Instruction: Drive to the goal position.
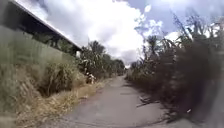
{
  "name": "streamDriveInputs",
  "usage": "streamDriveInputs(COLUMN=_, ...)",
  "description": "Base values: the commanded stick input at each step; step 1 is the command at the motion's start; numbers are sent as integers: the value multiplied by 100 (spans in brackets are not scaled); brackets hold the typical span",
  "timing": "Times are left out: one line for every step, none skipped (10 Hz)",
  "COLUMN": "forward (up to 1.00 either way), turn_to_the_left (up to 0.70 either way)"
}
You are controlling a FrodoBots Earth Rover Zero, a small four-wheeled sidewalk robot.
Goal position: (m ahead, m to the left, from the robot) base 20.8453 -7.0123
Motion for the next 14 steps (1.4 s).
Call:
streamDriveInputs(forward=70, turn_to_the_left=-6)
streamDriveInputs(forward=70, turn_to_the_left=0)
streamDriveInputs(forward=70, turn_to_the_left=0)
streamDriveInputs(forward=70, turn_to_the_left=0)
streamDriveInputs(forward=70, turn_to_the_left=0)
streamDriveInputs(forward=70, turn_to_the_left=0)
streamDriveInputs(forward=70, turn_to_the_left=0)
streamDriveInputs(forward=70, turn_to_the_left=0)
streamDriveInputs(forward=70, turn_to_the_left=0)
streamDriveInputs(forward=70, turn_to_the_left=0)
streamDriveInputs(forward=70, turn_to_the_left=0)
streamDriveInputs(forward=70, turn_to_the_left=0)
streamDriveInputs(forward=70, turn_to_the_left=0)
streamDriveInputs(forward=70, turn_to_the_left=0)
